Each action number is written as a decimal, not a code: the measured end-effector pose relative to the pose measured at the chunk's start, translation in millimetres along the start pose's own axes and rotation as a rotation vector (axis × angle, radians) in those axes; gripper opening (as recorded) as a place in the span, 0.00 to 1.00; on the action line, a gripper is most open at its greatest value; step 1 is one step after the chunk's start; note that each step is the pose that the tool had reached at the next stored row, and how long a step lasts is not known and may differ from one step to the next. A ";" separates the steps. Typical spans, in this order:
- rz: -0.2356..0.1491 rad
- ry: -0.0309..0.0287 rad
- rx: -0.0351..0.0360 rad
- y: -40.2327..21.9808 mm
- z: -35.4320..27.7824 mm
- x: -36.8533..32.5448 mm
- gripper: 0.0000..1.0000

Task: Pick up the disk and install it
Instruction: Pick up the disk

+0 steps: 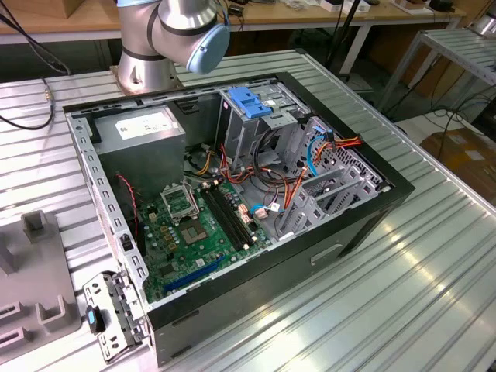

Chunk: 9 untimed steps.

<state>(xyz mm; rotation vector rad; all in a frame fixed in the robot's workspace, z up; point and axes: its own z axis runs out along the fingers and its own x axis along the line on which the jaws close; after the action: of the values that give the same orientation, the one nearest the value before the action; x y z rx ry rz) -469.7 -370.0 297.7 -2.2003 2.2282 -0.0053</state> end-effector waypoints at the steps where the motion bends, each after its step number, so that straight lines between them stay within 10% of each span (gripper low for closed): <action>1: -0.014 -0.0002 0.0000 0.1 0.0 0.1 0.37; 9: -0.012 -0.0002 -0.0001 0.3 0.0 0.2 0.37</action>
<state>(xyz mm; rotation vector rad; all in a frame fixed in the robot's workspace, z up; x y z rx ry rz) -470.0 -370.2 297.7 -2.2137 2.2147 -0.0052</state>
